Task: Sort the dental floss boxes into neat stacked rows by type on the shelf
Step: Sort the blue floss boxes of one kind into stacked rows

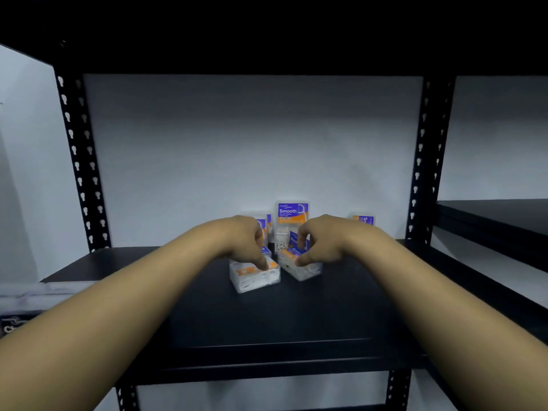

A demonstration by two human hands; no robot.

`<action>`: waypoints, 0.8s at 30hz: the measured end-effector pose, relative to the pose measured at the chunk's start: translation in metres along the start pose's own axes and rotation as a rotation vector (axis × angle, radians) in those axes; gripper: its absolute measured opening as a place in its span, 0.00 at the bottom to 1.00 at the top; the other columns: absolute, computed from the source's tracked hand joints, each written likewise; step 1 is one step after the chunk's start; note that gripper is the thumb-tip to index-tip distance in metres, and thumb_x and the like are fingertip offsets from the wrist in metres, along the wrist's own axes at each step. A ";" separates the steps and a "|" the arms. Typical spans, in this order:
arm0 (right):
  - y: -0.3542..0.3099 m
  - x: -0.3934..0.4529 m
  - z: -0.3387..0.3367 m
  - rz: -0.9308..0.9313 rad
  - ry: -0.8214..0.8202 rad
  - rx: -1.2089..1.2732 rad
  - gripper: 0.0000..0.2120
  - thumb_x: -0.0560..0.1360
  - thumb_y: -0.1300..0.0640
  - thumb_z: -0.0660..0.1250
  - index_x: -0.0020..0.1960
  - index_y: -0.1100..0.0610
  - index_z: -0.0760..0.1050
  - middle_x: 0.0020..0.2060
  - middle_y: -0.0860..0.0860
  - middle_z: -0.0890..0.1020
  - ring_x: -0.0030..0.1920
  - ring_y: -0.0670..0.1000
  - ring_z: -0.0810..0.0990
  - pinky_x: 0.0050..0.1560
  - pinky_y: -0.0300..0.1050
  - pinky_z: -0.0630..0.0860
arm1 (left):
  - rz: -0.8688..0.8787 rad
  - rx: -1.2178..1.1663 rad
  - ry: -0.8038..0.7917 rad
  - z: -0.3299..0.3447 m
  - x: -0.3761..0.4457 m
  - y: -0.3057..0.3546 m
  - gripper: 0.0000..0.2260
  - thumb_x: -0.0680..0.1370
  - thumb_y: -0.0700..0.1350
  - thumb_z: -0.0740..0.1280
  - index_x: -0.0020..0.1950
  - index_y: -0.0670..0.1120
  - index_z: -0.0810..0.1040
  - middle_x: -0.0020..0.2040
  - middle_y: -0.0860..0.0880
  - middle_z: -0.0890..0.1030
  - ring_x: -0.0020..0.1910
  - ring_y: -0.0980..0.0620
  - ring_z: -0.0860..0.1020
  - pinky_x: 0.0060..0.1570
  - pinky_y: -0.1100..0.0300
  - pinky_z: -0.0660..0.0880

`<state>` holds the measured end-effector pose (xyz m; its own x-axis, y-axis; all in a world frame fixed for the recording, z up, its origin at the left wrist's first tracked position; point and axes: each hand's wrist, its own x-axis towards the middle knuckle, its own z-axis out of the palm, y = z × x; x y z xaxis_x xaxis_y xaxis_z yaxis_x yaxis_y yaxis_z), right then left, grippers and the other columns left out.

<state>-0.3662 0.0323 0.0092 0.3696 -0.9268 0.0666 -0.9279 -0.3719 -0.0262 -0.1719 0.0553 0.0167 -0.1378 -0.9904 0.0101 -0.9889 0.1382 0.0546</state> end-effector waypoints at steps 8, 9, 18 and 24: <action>0.016 0.008 0.029 0.039 0.108 0.062 0.22 0.75 0.34 0.67 0.52 0.54 0.76 0.48 0.52 0.79 0.47 0.52 0.77 0.46 0.46 0.73 | -0.067 -0.025 0.131 0.045 0.012 0.005 0.30 0.65 0.64 0.75 0.63 0.52 0.76 0.58 0.52 0.79 0.55 0.50 0.78 0.57 0.51 0.78; 0.017 0.009 0.033 0.041 0.121 0.085 0.23 0.75 0.33 0.66 0.50 0.53 0.75 0.47 0.51 0.79 0.47 0.51 0.77 0.45 0.45 0.72 | -0.075 -0.046 0.161 0.050 0.012 0.004 0.30 0.65 0.65 0.75 0.62 0.52 0.77 0.57 0.53 0.79 0.54 0.50 0.78 0.56 0.52 0.78; 0.038 0.013 0.049 0.027 0.124 0.312 0.33 0.71 0.36 0.74 0.69 0.51 0.74 0.62 0.50 0.78 0.55 0.50 0.76 0.54 0.45 0.74 | -0.006 -0.078 0.438 0.097 0.008 -0.004 0.28 0.68 0.70 0.66 0.61 0.55 0.77 0.59 0.56 0.76 0.57 0.51 0.73 0.55 0.51 0.75; 0.046 0.008 0.045 -0.011 0.092 0.439 0.35 0.67 0.46 0.81 0.71 0.52 0.74 0.61 0.49 0.79 0.56 0.48 0.79 0.57 0.44 0.78 | -0.014 -0.304 0.450 0.096 0.003 -0.005 0.24 0.65 0.65 0.76 0.54 0.55 0.77 0.52 0.55 0.80 0.49 0.55 0.79 0.49 0.53 0.79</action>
<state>-0.4034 0.0054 -0.0359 0.3551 -0.9215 0.1574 -0.8076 -0.3872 -0.4449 -0.1728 0.0515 -0.0795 -0.0210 -0.9024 0.4303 -0.9208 0.1850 0.3432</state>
